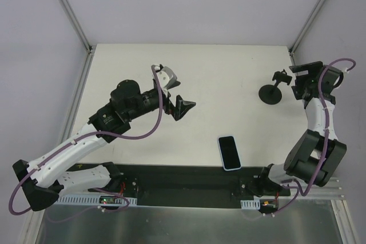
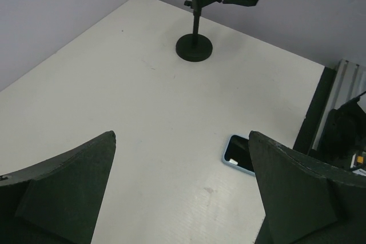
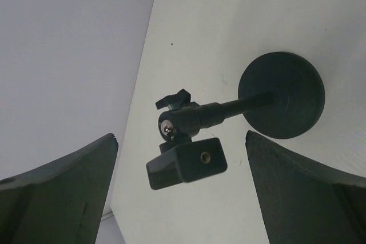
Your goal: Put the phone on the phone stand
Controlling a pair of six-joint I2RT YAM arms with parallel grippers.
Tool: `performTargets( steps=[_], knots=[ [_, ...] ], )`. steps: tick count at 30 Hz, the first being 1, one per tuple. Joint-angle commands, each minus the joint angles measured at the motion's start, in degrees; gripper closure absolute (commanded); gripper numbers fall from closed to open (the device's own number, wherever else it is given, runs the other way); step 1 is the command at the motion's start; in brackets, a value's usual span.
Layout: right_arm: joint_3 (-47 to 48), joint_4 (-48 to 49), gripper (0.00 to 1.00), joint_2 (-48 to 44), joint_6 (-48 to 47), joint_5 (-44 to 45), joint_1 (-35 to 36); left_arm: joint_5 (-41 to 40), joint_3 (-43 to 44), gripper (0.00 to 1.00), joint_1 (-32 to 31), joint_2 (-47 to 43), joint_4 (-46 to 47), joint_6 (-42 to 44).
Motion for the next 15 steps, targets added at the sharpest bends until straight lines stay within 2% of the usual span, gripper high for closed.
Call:
performTargets(
  steps=[1, 7, 15],
  knots=[
    [-2.9, 9.8, 0.05, 3.5, 8.8, -3.5, -0.3, 0.3, 0.0, 0.01, -4.0, 0.5, 2.3, -0.3],
    [-5.1, 16.1, 0.15, 6.8, 11.7, -5.3, 0.3, -1.2, -0.2, 0.01, -7.7, 2.6, 2.3, 0.0],
    [-7.3, 20.9, 0.26, 6.7, 14.2, -5.2, 0.9, -1.3, -0.3, 0.01, -9.0, 2.7, 2.3, -0.5]
  ],
)
